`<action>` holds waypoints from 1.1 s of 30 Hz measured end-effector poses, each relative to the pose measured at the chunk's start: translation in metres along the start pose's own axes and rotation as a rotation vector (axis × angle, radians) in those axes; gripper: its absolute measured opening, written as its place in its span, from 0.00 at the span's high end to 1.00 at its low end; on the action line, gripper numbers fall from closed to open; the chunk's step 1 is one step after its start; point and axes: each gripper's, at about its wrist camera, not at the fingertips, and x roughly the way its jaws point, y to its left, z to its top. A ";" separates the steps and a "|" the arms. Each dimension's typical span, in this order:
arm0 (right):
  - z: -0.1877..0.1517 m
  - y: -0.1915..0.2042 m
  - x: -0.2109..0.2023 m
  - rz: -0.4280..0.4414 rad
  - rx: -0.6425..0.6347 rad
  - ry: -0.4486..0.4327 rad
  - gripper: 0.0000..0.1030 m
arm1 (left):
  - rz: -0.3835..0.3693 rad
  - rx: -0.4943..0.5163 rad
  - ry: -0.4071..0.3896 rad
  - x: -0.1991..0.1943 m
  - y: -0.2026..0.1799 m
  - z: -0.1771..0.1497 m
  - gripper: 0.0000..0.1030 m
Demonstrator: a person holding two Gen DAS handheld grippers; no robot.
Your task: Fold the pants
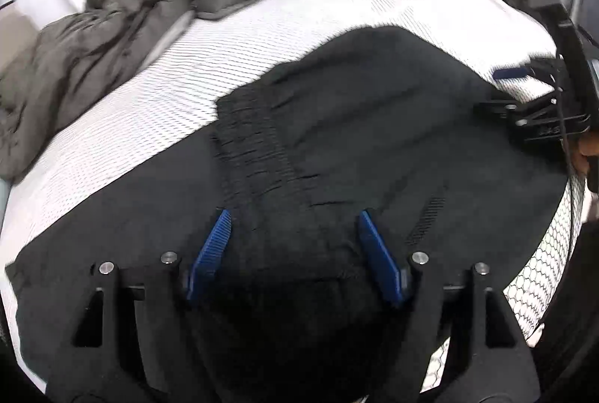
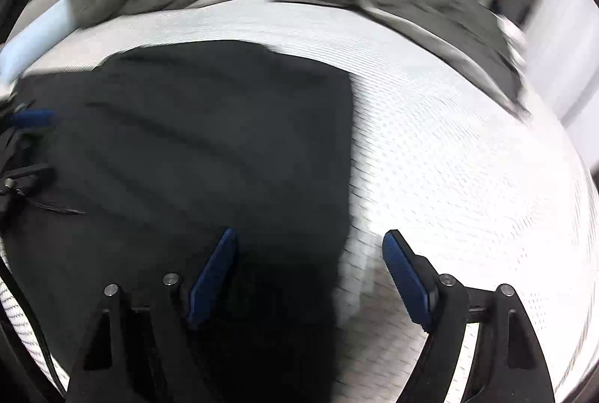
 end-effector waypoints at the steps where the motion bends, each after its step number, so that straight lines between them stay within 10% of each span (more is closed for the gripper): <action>1: -0.004 -0.012 -0.004 0.027 0.048 -0.005 0.22 | 0.001 -0.006 -0.011 -0.004 0.003 0.001 0.35; 6: -0.020 0.016 -0.067 0.175 0.015 -0.122 0.22 | -0.068 0.005 -0.130 -0.051 -0.021 -0.012 0.33; 10: -0.026 0.068 -0.070 0.270 -0.092 -0.086 0.21 | -0.094 0.050 -0.075 -0.042 -0.054 -0.019 0.30; 15: -0.057 0.089 -0.055 0.181 -0.193 -0.014 0.21 | -0.031 0.103 -0.030 -0.028 -0.080 -0.030 0.30; 23: -0.080 0.010 -0.053 0.068 -0.021 0.003 0.18 | -0.033 0.083 -0.027 -0.017 -0.063 -0.028 0.29; 33: -0.114 -0.033 -0.078 0.358 0.217 -0.052 0.19 | -0.162 0.027 -0.113 -0.034 -0.077 -0.006 0.29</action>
